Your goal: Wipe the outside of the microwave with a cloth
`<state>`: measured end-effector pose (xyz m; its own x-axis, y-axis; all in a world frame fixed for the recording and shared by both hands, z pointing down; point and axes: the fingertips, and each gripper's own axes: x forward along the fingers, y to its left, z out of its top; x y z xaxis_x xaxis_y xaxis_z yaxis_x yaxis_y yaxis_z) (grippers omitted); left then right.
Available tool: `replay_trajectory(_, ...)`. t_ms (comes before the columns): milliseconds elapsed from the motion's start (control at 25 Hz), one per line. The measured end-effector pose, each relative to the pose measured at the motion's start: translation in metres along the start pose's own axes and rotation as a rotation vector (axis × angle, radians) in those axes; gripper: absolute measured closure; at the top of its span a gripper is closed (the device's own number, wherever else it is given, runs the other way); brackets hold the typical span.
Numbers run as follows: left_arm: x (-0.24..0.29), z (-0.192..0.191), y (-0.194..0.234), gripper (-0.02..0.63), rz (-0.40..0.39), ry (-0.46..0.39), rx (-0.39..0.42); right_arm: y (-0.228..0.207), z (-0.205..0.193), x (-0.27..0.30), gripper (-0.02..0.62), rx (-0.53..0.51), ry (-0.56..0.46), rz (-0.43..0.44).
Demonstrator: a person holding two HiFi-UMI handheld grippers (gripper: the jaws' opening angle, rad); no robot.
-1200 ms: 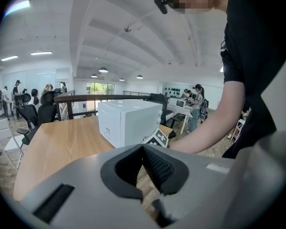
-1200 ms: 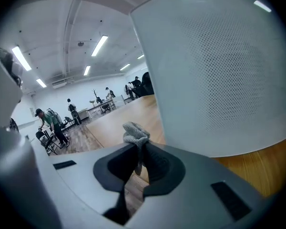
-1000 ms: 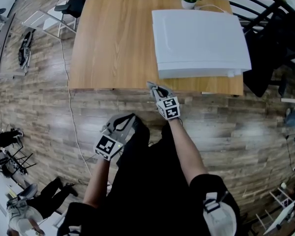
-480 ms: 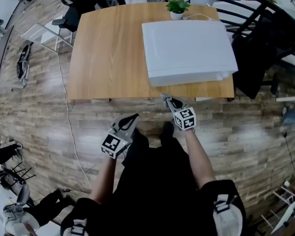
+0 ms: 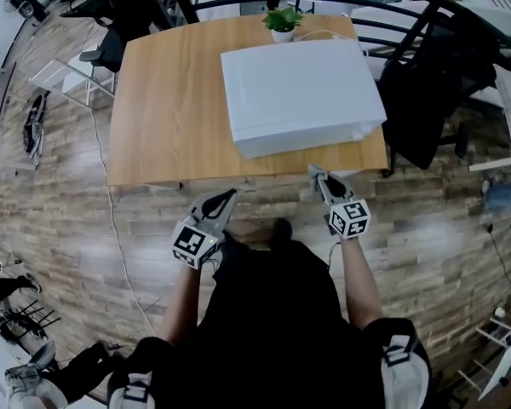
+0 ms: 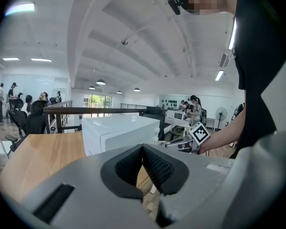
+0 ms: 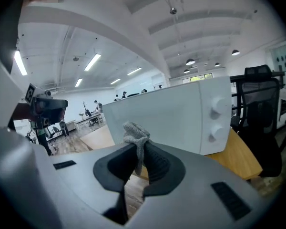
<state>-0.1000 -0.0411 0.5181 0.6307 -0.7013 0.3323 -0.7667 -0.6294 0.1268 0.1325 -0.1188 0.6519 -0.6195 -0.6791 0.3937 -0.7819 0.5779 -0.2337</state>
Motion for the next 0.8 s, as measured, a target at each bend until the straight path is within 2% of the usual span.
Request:
replay_trajectory(160, 0.012, 0.013, -0.004, 0.603, 0.003, -0.027, 0.044, -0.017, 0.038, -0.022, 0.563, -0.005, -0.091, -0.012)
replay_trajectory(400, 0.023, 0.022, -0.008, 0.603, 0.024, -0.023, 0.034, -0.016, 0.086, -0.042, 0.566, -0.093, -0.185, 0.027)
replay_trajectory(600, 0.032, 0.031, -0.006, 0.603, 0.036, -0.055, 0.056, -0.008, 0.098, -0.048, 0.566, -0.162, -0.193, 0.059)
replay_trajectory(800, 0.037, 0.037, 0.000, 0.603, 0.032, -0.083, 0.056, -0.001, 0.104, -0.047, 0.566, -0.180, -0.169, 0.054)
